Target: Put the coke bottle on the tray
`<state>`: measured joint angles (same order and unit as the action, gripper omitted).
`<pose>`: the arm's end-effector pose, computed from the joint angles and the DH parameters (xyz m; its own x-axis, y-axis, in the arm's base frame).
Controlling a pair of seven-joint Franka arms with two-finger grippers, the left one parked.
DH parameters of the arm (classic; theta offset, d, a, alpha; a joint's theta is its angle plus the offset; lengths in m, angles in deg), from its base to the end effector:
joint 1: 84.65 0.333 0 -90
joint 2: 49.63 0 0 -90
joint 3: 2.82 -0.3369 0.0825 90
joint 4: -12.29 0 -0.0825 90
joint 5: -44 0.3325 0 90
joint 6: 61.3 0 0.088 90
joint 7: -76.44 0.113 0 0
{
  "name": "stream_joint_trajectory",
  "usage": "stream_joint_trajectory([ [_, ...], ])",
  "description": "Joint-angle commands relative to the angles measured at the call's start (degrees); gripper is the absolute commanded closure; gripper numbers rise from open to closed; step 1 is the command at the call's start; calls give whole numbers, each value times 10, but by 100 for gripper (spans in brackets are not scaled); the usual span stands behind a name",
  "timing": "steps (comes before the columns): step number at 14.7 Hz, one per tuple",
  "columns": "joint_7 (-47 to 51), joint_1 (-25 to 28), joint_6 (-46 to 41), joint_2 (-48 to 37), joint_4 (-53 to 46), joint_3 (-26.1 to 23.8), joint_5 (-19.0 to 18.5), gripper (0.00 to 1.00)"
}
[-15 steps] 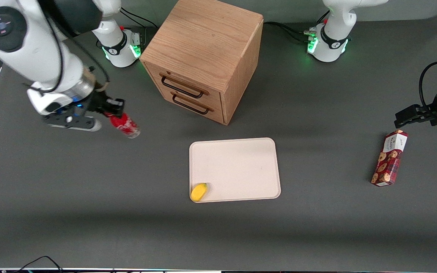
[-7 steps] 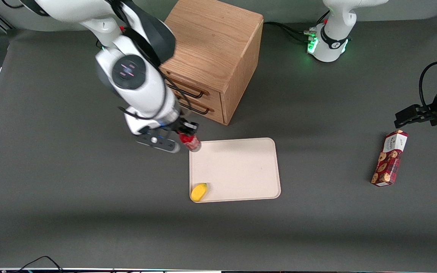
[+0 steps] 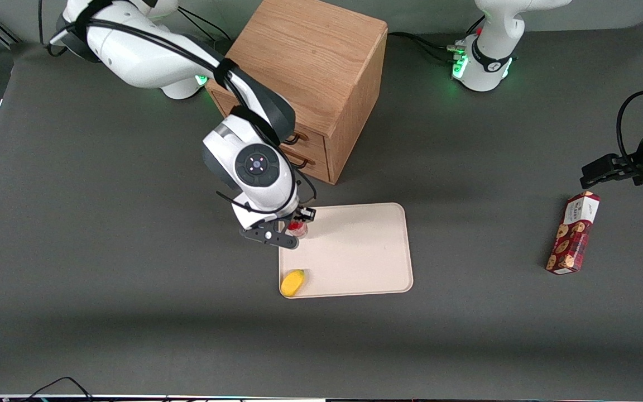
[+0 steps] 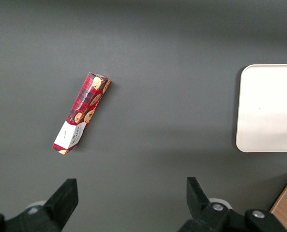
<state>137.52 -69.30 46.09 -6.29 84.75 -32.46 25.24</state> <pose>0.5755 0.3960 0.3671 0.9577 -0.2812 -0.0615 -0.2800 -0.9596 0.0275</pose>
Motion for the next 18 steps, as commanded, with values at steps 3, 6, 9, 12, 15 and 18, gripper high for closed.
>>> stream_joint_trajectory([
  [3,5,10,11,25,-23,16,-38,100],
  [6,-3,9,22,28,-23,19,-38,67],
  [9,-3,9,22,29,-23,19,-38,0],
  [12,-9,5,14,0,-23,30,-38,0],
  [15,-150,-36,-21,-82,31,41,-25,0],
  [18,-293,-80,-60,-153,43,98,70,0],
])
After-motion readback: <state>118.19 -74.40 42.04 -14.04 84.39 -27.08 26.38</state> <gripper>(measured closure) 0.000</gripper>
